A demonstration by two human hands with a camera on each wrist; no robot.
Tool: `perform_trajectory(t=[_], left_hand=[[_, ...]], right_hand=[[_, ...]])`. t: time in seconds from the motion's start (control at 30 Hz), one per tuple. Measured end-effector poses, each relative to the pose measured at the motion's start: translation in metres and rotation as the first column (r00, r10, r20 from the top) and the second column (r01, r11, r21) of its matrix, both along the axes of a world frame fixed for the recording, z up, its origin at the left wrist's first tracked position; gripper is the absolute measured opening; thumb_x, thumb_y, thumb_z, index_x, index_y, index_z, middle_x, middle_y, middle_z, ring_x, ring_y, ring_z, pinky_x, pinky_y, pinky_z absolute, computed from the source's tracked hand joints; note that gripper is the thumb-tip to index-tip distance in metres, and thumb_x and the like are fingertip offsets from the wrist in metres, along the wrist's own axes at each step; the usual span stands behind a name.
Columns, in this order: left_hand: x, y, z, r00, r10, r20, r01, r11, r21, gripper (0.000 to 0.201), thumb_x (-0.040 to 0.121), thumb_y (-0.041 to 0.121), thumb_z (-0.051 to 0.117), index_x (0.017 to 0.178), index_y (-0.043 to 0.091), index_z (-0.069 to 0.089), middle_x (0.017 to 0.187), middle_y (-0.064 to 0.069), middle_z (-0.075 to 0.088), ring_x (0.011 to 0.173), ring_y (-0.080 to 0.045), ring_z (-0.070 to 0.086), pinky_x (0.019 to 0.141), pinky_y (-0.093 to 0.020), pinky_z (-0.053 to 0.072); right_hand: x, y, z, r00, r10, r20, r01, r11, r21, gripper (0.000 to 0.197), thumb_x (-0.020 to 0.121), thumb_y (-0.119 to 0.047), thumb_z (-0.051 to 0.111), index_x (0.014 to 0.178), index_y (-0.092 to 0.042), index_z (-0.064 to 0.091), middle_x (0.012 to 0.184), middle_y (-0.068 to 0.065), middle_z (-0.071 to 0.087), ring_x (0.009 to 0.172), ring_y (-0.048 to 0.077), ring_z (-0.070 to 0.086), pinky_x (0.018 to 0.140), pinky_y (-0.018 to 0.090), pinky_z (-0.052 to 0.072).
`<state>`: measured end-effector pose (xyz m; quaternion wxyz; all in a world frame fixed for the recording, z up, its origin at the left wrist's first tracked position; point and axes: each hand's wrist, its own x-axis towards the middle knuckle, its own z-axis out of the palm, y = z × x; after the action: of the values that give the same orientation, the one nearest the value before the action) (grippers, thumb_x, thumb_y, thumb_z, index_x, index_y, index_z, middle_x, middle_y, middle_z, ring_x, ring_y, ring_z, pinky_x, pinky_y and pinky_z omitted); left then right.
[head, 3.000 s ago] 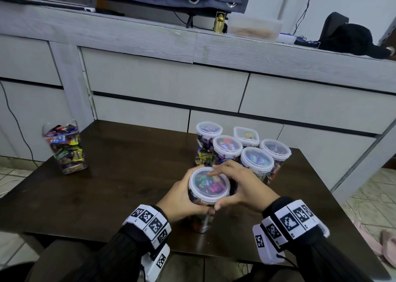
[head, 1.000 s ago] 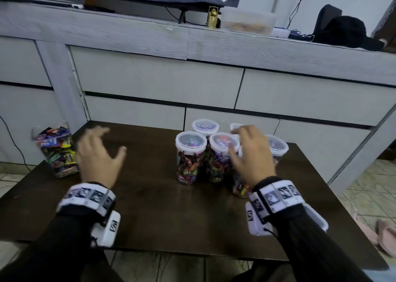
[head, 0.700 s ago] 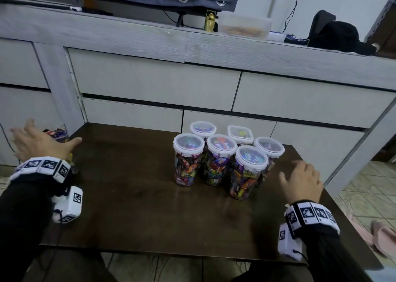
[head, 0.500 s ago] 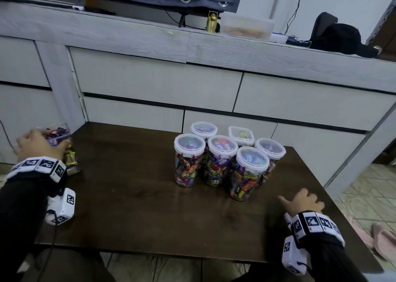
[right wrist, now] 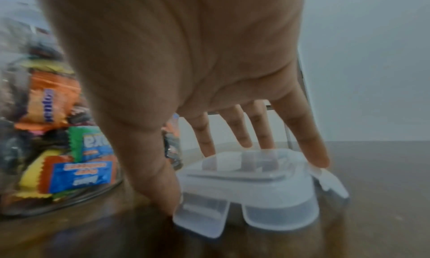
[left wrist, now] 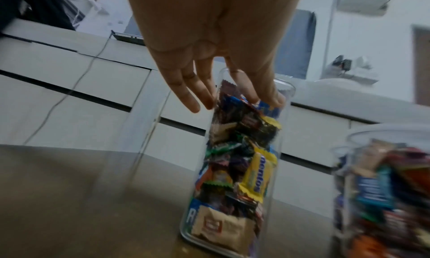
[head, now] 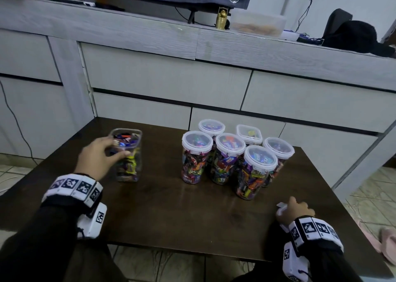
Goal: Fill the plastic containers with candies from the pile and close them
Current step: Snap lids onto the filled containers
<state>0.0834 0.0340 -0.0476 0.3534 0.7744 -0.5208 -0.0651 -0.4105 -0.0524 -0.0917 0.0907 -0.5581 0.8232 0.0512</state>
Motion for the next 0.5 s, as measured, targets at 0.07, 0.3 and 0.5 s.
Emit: perform_trajectory(t=[0.07, 0.3, 0.5], left_hand=[[-0.016, 0.006, 0.003, 0.984, -0.15, -0.097, 0.15, 0.989, -0.011, 0.037, 0.074, 0.03, 0.081, 0.107, 0.017, 0.07, 0.134, -0.004, 0.058, 0.116, -0.023, 0.057, 0.101, -0.05, 0.046], [-0.063, 0.027, 0.01, 0.843, -0.484, -0.236, 0.48, 0.874, -0.08, 0.034, 0.058, 0.048, 0.08, 0.085, 0.028, 0.073, 0.123, 0.015, 0.061, 0.115, -0.005, 0.058, 0.101, -0.041, 0.049], [-0.104, 0.031, -0.005, 0.767, -0.535, -0.354, 0.513, 0.843, -0.162, 0.071, 0.046, 0.065, 0.086, 0.097, 0.04, 0.043, 0.117, 0.022, 0.065, 0.102, 0.001, 0.065, 0.085, -0.032, 0.055]], right_hand=[[0.005, 0.001, -0.002, 0.998, 0.059, -0.027, -0.058, 0.998, 0.032, 0.045, 0.088, -0.039, 0.049, 0.128, -0.019, 0.039, 0.127, 0.016, 0.047, 0.117, 0.034, 0.047, 0.095, 0.036, 0.039], [0.013, 0.005, 0.005, 0.986, 0.166, -0.003, -0.164, 0.974, 0.157, 0.082, 0.079, -0.05, 0.062, 0.144, -0.025, 0.02, 0.138, 0.015, 0.039, 0.128, 0.036, 0.038, 0.103, 0.038, 0.038], [0.038, 0.021, 0.009, 0.955, 0.274, 0.113, -0.289, 0.945, 0.151, 0.092, 0.073, -0.051, 0.071, 0.145, -0.023, 0.019, 0.136, 0.016, 0.031, 0.126, 0.038, 0.043, 0.103, 0.04, 0.042]])
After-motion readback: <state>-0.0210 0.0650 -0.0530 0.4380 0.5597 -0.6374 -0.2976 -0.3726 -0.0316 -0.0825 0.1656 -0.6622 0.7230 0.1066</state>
